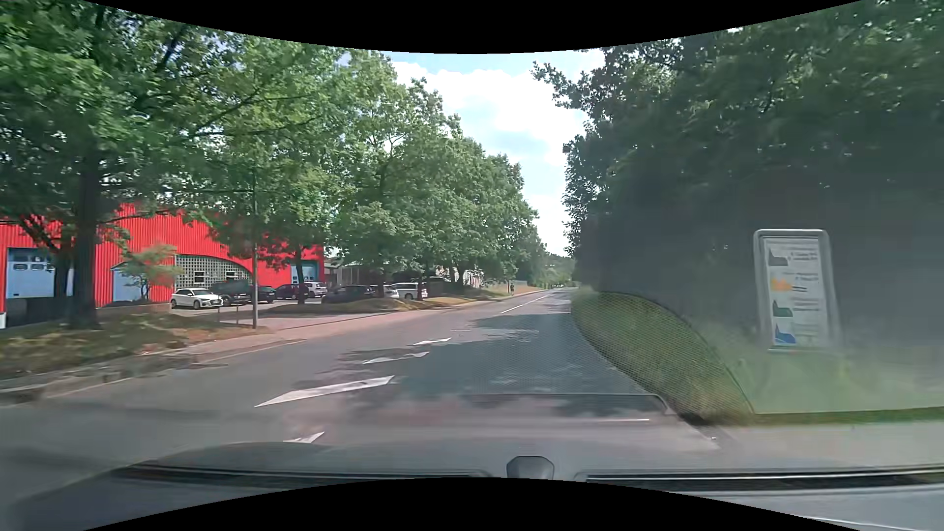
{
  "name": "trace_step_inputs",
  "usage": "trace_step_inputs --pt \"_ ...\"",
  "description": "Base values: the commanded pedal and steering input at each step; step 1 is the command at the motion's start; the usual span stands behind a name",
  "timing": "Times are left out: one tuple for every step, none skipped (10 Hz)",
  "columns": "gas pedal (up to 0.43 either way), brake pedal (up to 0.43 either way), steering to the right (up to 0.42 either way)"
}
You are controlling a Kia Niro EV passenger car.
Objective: Follow the waypoints while adhering to traffic rules and regulations
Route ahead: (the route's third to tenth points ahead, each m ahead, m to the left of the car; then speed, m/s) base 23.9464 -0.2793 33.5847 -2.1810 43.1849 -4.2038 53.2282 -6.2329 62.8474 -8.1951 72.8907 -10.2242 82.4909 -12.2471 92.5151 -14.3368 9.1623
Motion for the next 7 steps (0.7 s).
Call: trace_step_inputs --pt "0.268 0.000 0.035" --pt "0.268 0.000 0.035" --pt "0.268 0.000 0.035" --pt "0.268 0.000 0.034" --pt "0.268 0.000 0.033" --pt "0.268 0.000 0.033" --pt "0.268 0.000 0.033"
